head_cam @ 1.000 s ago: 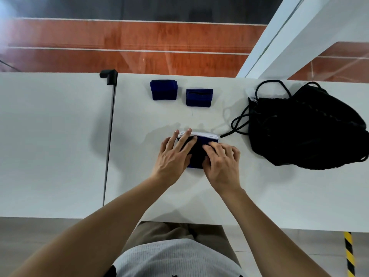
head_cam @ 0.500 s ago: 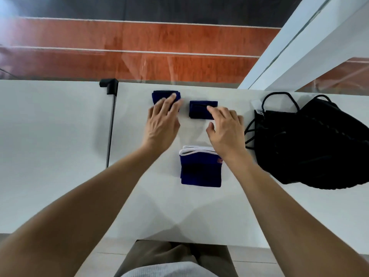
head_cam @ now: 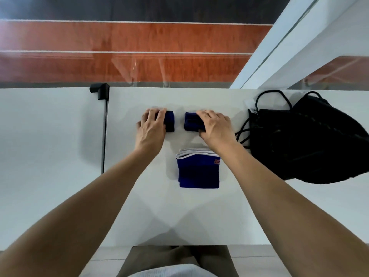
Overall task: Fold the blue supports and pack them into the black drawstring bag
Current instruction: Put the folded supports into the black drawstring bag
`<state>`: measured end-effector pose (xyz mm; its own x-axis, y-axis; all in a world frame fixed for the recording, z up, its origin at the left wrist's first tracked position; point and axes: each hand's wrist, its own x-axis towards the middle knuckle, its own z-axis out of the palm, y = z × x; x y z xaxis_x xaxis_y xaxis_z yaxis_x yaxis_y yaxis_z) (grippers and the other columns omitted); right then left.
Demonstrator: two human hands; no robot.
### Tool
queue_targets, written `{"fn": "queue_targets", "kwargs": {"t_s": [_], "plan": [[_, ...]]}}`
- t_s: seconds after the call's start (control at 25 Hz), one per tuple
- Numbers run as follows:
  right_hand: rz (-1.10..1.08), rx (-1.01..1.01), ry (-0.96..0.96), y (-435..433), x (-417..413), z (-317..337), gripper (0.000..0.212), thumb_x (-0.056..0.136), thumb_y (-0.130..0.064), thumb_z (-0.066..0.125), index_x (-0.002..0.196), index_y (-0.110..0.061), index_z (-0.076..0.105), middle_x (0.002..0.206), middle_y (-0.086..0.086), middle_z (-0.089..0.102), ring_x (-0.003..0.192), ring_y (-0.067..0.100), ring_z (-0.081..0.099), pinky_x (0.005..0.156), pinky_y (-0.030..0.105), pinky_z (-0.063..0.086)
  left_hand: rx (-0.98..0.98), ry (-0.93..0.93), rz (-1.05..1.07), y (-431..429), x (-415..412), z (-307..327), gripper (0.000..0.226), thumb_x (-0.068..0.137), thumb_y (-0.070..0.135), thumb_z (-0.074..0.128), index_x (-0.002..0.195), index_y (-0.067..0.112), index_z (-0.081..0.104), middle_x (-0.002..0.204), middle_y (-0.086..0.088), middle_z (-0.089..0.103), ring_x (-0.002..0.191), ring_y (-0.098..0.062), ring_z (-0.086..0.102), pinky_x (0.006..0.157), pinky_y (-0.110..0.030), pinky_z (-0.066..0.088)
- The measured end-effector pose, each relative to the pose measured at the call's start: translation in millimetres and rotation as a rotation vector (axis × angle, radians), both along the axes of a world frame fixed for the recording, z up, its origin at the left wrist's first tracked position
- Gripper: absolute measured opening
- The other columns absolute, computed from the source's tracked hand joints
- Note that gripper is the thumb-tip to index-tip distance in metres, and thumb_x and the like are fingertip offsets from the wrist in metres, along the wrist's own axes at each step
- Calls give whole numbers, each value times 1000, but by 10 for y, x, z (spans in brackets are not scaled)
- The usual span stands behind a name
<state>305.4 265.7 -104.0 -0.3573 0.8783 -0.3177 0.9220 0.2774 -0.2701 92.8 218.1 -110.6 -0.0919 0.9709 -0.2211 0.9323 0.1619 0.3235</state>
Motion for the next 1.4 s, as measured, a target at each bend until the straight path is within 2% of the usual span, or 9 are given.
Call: {"fn": "queue_targets", "kwargs": {"t_s": [0.16,0.28,0.48,0.6,0.76,0.88,1.12,1.28,1.4], "plan": [[-122,-60,1,-142,54,74,57,88,-32,69,137,-23,44,132,7,59,117,32,50,99,41,38,-20,-56,-14,-189,63,65,42,93,14,61,133,18,48,132,-10,45,118,-36,41,91,-47,45],[-175,-19,-54,-149,47,136,56,85,-36,72,131,-23,43,114,5,66,111,29,52,95,41,36,-73,-140,35,-172,100,100,43,93,16,64,133,15,47,130,-13,43,118,-35,37,91,-47,47],[-269,-37,-23,-331,77,171,48,86,-24,68,131,-21,53,122,3,60,115,26,50,100,38,33,-187,-129,104,-144,42,157,48,91,28,68,132,8,51,121,-18,54,116,-37,39,94,-42,37],[-279,-23,70,-459,124,251,46,86,-18,65,131,-23,55,121,3,58,113,26,49,98,36,32,-171,-51,73,-163,42,206,42,89,31,69,120,6,58,118,-17,54,111,-37,43,94,-43,40],[-355,62,257,-550,260,430,44,83,-15,68,126,-20,58,114,4,61,105,27,53,96,36,37,-102,-185,177,-123,119,339,33,91,21,68,117,8,53,122,-18,47,111,-40,44,91,-47,42],[-391,92,350,-585,489,543,42,83,-16,68,125,-17,60,110,6,62,101,28,53,93,37,41,-28,-228,232,-24,260,474,32,91,18,66,116,8,49,116,-22,57,107,-41,49,84,-46,41],[-407,93,456,-777,1265,628,36,85,-24,69,119,-18,59,103,0,60,93,23,51,86,39,47,-7,-279,110,-25,1119,814,38,87,15,63,121,12,48,111,-11,57,99,-27,44,77,-40,39],[-430,106,534,-861,1896,694,35,80,-30,69,110,-27,54,89,-10,62,83,22,59,74,43,52,-10,-356,52,-136,1762,946,40,88,15,61,125,17,46,107,-5,61,96,-29,55,75,-42,48],[-530,196,400,-863,2351,661,30,81,-29,69,110,-29,59,93,-11,64,91,22,55,83,40,46,16,-450,20,-112,2205,1051,40,89,16,60,125,23,44,102,0,66,87,-25,60,72,-38,51]]}}
